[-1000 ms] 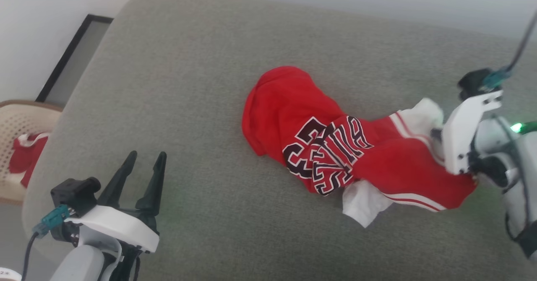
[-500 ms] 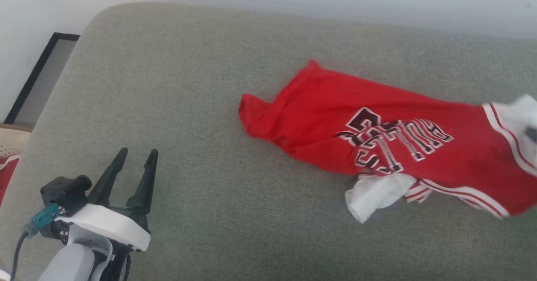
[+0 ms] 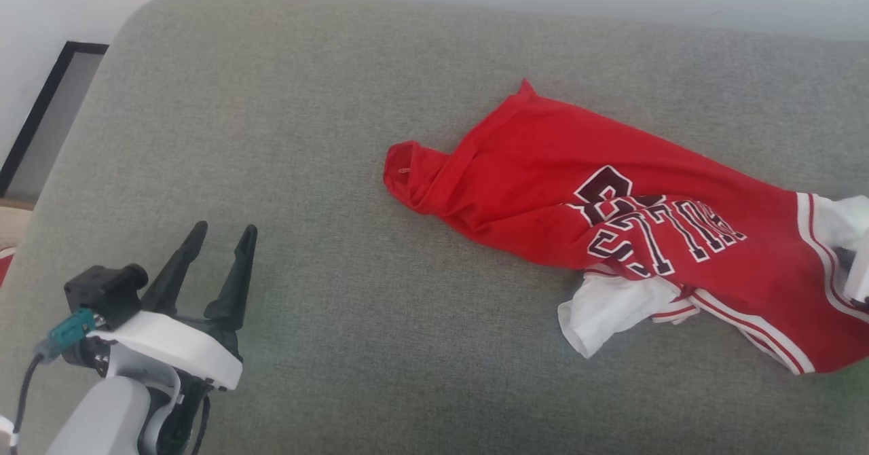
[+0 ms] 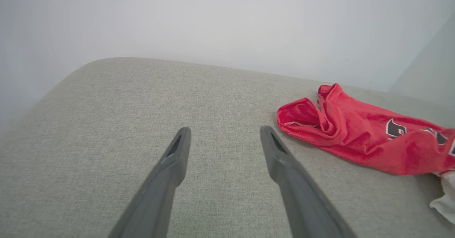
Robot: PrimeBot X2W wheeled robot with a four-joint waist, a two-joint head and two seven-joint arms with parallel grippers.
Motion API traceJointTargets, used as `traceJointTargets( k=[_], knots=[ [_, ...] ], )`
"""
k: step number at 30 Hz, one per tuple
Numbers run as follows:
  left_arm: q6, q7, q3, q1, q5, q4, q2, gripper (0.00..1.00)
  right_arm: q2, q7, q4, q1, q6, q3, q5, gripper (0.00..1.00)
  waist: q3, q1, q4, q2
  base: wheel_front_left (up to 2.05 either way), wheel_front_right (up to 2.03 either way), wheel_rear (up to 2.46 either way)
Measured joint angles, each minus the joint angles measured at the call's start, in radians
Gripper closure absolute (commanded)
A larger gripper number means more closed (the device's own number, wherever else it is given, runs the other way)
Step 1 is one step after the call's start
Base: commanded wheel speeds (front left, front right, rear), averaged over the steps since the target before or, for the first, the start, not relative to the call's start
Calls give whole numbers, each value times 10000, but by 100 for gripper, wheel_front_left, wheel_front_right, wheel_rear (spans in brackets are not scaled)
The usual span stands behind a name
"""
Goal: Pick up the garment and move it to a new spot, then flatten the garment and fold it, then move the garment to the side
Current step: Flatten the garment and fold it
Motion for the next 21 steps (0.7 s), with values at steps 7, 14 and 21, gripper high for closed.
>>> traceJointTargets(
  k=[7,14,21],
  knots=[
    [33,477,-17,-29,-92,-322,284,0,213,-568,111,-208,0,309,-77,0,-240,0,-344,0,0,0,0],
    [84,1147,-119,-4,-111,-1057,717,0,295,-1820,-874,-38,0,945,69,0,-599,0,-897,0,0,0,0],
    [291,1967,-364,105,-128,-2040,1005,0,476,-3568,-2190,422,2,1221,-15,0,-894,0,-1589,0,0,0,0]
  ],
)
